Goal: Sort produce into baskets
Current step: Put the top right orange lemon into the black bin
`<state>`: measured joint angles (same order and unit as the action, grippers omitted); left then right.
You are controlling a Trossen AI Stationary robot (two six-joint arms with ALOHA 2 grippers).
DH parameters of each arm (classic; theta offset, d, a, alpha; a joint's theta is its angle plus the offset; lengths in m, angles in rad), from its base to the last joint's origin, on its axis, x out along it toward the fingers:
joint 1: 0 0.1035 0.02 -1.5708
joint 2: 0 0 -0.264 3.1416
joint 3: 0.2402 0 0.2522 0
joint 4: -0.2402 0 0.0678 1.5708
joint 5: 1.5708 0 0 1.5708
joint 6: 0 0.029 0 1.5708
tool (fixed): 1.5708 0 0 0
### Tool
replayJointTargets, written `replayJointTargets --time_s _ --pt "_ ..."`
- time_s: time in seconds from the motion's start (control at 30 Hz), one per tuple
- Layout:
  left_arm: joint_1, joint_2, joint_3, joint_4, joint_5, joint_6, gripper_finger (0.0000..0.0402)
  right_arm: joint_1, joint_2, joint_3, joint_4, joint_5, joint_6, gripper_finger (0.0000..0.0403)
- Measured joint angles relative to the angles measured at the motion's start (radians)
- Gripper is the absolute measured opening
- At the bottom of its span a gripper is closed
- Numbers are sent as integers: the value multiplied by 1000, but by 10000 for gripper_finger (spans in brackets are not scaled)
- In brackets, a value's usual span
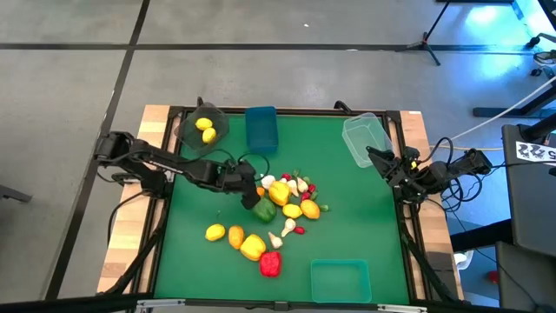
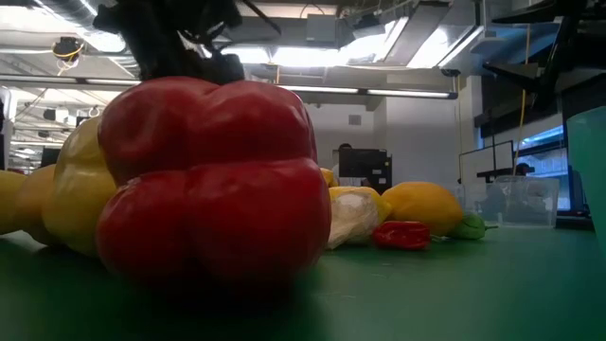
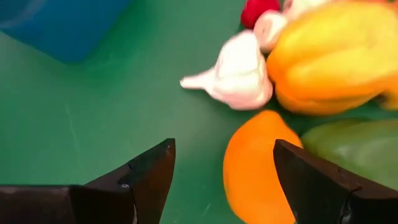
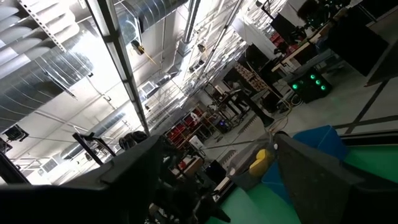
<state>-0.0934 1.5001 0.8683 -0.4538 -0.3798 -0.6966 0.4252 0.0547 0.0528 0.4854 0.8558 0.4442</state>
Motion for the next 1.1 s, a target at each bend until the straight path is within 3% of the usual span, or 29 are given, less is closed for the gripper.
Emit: replayJointTargets --time_s 0.37,0.63,0.83,0.93,1.1 --pt "94 -27 209 81 -7 235 265 0 0 0 -11 0 0 303" --pt "136 -26 341 15 1 314 265 0 0 0 -11 0 16 303" --pt "107 -26 282 -118 50 140 265 0 0 0 -18 -2 30 303" --pt "99 -26 195 -101 150 51 265 0 0 0 -18 -3 30 303" --pt "109 -26 56 -28 219 -69 265 0 0 0 -26 -3 30 303"
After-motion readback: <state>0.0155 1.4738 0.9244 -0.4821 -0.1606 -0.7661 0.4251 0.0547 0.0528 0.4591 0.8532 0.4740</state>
